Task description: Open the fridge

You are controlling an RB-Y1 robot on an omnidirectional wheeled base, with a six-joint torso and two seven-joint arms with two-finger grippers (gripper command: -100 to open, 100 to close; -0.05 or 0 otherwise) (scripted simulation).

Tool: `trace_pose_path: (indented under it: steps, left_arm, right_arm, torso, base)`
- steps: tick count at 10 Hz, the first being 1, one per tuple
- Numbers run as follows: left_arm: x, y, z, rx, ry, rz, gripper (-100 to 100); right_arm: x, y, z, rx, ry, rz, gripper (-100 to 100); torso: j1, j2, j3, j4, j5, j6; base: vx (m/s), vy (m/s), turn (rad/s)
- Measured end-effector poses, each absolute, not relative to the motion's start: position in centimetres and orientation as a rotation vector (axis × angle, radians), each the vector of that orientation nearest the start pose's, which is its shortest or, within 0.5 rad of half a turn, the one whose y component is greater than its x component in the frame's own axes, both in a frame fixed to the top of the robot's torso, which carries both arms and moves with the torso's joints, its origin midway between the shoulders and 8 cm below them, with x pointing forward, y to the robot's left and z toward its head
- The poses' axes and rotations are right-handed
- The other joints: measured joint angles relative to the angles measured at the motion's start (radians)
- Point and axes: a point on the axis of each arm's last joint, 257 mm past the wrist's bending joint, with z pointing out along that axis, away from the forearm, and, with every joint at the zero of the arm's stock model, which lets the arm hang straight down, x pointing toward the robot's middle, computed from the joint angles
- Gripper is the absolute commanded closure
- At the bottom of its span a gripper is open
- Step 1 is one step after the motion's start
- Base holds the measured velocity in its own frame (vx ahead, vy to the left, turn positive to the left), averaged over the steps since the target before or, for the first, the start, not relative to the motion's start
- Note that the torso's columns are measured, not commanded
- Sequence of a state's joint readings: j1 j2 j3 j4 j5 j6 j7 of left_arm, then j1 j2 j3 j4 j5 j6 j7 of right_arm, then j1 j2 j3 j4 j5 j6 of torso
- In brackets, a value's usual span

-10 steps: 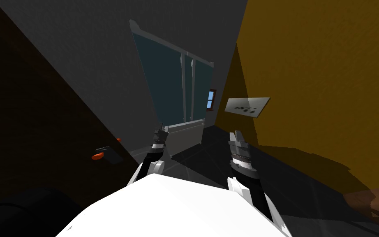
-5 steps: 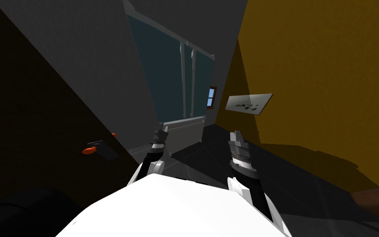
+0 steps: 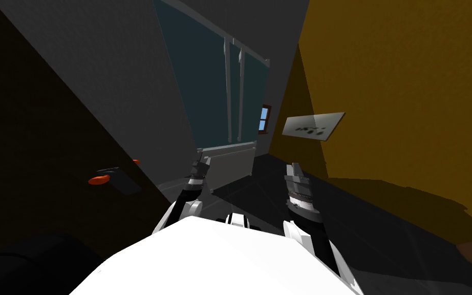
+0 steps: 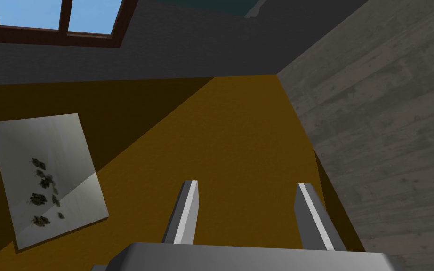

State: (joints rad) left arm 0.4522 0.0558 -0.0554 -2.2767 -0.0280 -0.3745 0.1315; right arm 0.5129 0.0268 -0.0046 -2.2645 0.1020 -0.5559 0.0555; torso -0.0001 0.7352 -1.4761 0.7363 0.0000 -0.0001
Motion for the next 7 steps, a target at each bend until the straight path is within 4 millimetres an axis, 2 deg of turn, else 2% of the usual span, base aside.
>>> trace_pose_path:
  steps: [7]
  left_arm:
    - [38.11,25.85,0.82,-0.797,0.790,-1.488,-100]
  right_arm:
    - [33.82,-27.05,2.32,0.567,0.645,1.185,0]
  torso:
    - [0.000,0.002,0.000,0.001,0.000,0.000]
  base:
    - [0.122,-0.038,0.067]
